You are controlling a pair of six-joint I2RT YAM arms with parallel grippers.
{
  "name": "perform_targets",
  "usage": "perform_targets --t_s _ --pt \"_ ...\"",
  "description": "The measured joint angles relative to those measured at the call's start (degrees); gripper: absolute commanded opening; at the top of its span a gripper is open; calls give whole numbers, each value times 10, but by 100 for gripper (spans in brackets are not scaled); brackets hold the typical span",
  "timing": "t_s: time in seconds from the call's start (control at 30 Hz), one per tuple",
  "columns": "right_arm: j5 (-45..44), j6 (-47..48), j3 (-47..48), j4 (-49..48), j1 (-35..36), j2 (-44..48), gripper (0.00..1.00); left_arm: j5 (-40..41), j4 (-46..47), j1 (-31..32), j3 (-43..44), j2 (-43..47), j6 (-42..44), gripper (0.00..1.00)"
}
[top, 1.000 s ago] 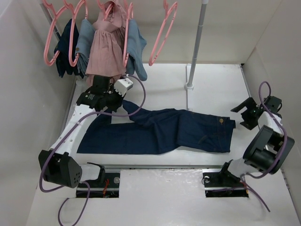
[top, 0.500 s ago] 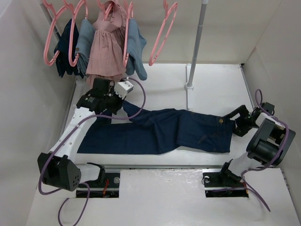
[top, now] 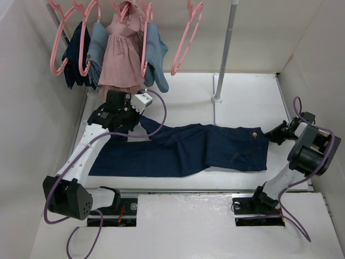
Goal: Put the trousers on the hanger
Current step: Flatten out the trousers at the center of the board.
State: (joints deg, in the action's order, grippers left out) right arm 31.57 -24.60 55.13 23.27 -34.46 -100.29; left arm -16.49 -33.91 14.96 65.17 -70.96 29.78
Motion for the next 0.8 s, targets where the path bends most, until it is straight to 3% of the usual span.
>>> perform_targets --t_s 0.2,0.4,0.63,0.73,0.8 --pt "33 6 3 -40 0 32 0 -2 0 0 0 14 7 0" --pt "123 40 7 -89 3 153 0 -30 0 0 1 63 17 0" --pt "222 127 -6 -174 94 298 0 -74 0 1 1 109 43 0" --pt "252 133 -59 -208 107 313 11 -66 -2 1 -13 103 53 0" --pt "218 113 -120 -209 105 311 38 -44 -7 1 -41 92 56 0"
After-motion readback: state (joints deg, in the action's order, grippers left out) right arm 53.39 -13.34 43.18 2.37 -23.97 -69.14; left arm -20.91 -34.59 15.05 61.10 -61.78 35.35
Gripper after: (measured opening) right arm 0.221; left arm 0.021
